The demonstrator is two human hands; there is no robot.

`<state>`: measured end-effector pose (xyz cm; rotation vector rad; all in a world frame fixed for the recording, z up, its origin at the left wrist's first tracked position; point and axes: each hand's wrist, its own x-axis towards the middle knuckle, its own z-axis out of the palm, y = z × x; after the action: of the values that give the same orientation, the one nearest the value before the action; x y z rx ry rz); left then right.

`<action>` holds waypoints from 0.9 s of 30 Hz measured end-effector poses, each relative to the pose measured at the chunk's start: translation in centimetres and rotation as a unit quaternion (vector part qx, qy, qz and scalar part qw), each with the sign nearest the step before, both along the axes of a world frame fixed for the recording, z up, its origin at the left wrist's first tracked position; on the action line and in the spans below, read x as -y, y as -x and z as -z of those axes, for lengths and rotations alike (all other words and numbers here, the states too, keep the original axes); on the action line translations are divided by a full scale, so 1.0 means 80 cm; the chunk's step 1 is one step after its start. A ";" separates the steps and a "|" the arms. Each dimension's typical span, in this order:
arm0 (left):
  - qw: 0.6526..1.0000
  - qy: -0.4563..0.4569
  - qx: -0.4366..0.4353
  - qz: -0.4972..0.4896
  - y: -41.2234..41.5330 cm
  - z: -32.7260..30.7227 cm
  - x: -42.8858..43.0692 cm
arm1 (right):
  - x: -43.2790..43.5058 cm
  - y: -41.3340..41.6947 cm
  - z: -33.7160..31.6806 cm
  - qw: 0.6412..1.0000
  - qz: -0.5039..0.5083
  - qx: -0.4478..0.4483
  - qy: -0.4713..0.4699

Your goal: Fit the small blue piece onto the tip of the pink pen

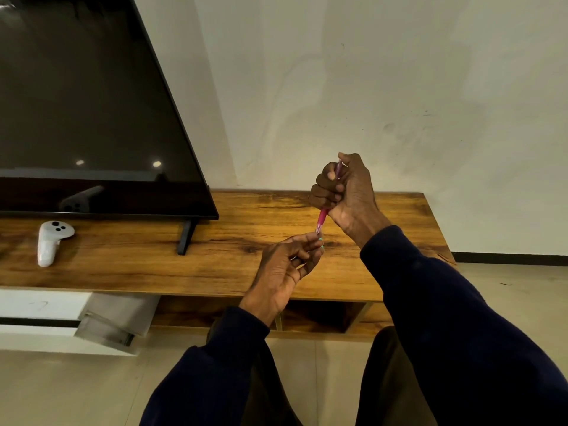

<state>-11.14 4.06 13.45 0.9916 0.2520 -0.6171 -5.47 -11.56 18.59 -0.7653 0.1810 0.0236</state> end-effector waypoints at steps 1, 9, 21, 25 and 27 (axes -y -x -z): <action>1.000 -0.001 0.001 0.001 0.000 0.000 0.000 | 0.000 0.000 0.000 1.000 0.002 0.000 0.000; 1.000 -0.010 0.004 0.000 0.001 -0.003 -0.001 | 0.000 0.000 -0.003 1.000 -0.005 0.008 0.020; 1.000 -0.010 -0.004 -0.001 0.002 -0.007 0.002 | -0.005 0.004 -0.015 0.998 -0.006 0.028 0.056; 1.000 -0.006 -0.003 0.000 0.001 -0.006 0.002 | -0.006 0.005 -0.015 0.998 0.000 0.028 0.059; 1.000 -0.002 -0.002 -0.001 0.001 -0.006 0.002 | -0.006 0.004 -0.015 0.998 0.002 0.026 0.056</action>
<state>-11.18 3.88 13.91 0.9933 0.2581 -0.6177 -5.77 -11.05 19.80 -0.8766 0.1350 -0.0104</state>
